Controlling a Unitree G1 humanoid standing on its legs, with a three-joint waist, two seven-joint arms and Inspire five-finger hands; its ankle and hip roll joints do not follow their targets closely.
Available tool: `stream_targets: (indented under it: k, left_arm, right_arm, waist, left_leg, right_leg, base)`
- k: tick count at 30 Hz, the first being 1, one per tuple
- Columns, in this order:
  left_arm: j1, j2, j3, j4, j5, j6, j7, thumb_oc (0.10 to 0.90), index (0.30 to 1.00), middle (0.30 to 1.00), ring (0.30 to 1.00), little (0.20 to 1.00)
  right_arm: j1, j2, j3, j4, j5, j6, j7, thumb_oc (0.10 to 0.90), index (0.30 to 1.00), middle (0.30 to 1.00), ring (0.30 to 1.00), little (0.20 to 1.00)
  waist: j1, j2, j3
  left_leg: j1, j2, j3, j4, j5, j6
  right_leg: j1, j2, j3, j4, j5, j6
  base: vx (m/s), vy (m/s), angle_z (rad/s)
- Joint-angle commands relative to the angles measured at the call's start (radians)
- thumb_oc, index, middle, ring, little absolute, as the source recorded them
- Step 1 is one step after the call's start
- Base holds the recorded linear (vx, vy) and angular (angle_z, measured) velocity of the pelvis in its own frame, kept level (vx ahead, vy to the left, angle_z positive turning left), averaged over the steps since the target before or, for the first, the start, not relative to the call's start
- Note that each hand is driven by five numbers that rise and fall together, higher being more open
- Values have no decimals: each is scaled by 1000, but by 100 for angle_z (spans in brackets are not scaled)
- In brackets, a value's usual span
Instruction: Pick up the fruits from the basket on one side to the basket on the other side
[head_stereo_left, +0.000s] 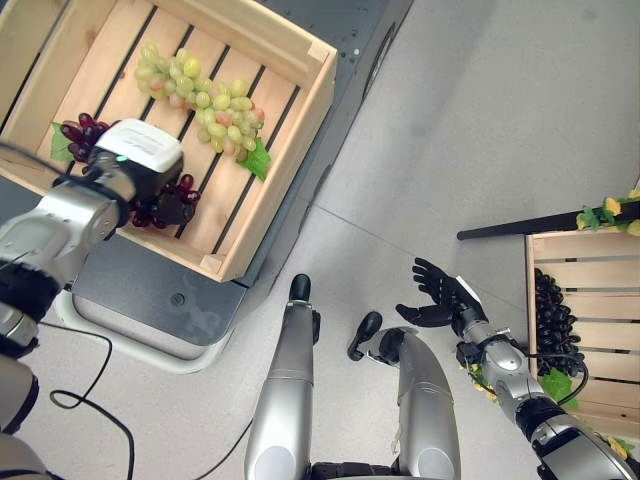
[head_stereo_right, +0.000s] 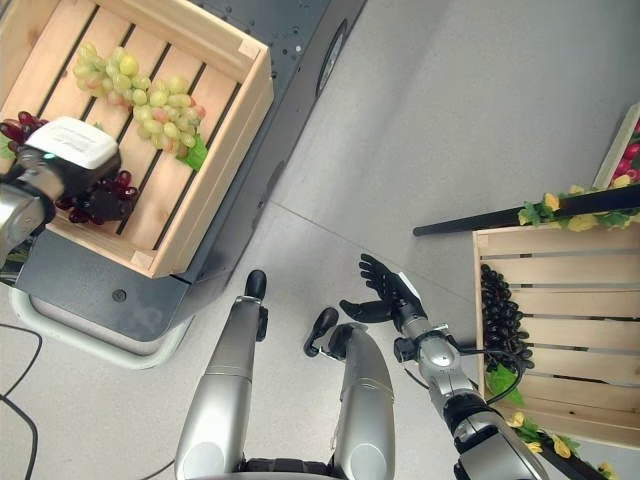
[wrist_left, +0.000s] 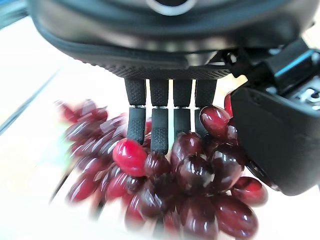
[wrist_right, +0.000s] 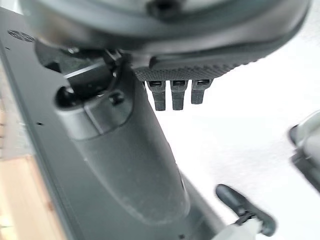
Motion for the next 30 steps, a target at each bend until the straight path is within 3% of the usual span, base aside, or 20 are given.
stream_targets:
  k: [1,2,3,5,9,16,20,30]
  left_arm:
    - [78,63,177,133,-199,-1,134,400,300,300,300,300]
    - [155,-6,332,187,-370,-68,159,400,300,300,300,300]
    - [163,-9,343,187,-390,-70,159,400,300,300,300,300]
    - [204,-87,491,237,-601,-129,136,400,300,300,300,300]
    - [227,-162,593,242,-845,-180,100,400,300,300,300,300]
    - [256,-244,657,219,-1044,-246,81,400,300,300,300,300]
    - [271,-281,689,188,-1268,-279,32,400,300,300,300,300]
    - [305,-334,721,111,-1448,-280,-8,400,300,300,300,300]
  right_arm:
    - [78,-18,-86,-83,15,-35,-36,800,900,900,900,900]
    - [97,6,-87,-108,-1,-21,-58,800,900,900,900,900]
    - [98,7,-86,-110,-2,-20,-59,800,900,900,900,900]
    - [113,38,-72,-147,-25,3,-85,800,900,900,900,900]
    - [120,69,-55,-173,-43,15,-100,800,900,900,900,900]
    - [125,94,-36,-207,-57,34,-125,800,900,900,900,900]
    - [139,100,-38,-214,-64,41,-127,800,900,900,900,900]
    - [179,119,-37,-244,-85,68,-142,800,900,900,900,900]
  waist:
    - [70,39,-11]
    - [76,36,-11]
    - [74,36,-11]
    - [74,28,-11]
    - [71,22,-11]
    - [65,21,-11]
    - [58,30,-16]
    - [38,72,-97]
  left_leg:
    - [188,-52,74,-169,-64,79]
    - [226,-55,76,-178,-69,80]
    - [228,-55,76,-179,-69,80]
    - [278,-54,80,-204,-68,80]
    - [343,-54,81,-239,-67,80]
    - [447,-51,84,-279,-73,84]
    - [514,-51,88,-294,-84,88]
    - [624,-67,93,-350,-88,92]
  right_leg:
    - [48,11,15,-56,171,52]
    - [82,10,15,-62,163,51]
    - [85,9,15,-62,162,50]
    - [127,8,15,-77,158,48]
    - [182,10,21,-108,160,49]
    - [277,15,30,-153,164,52]
    - [338,10,41,-177,163,58]
    - [439,2,56,-263,183,79]
  base:
    - [37,-34,-1]
    - [0,0,0]
    - [43,-34,0]
    - [28,-37,-3]
    - [10,-16,-1]
    - [7,-16,-4]
    - [37,5,-9]
    - [50,16,-6]
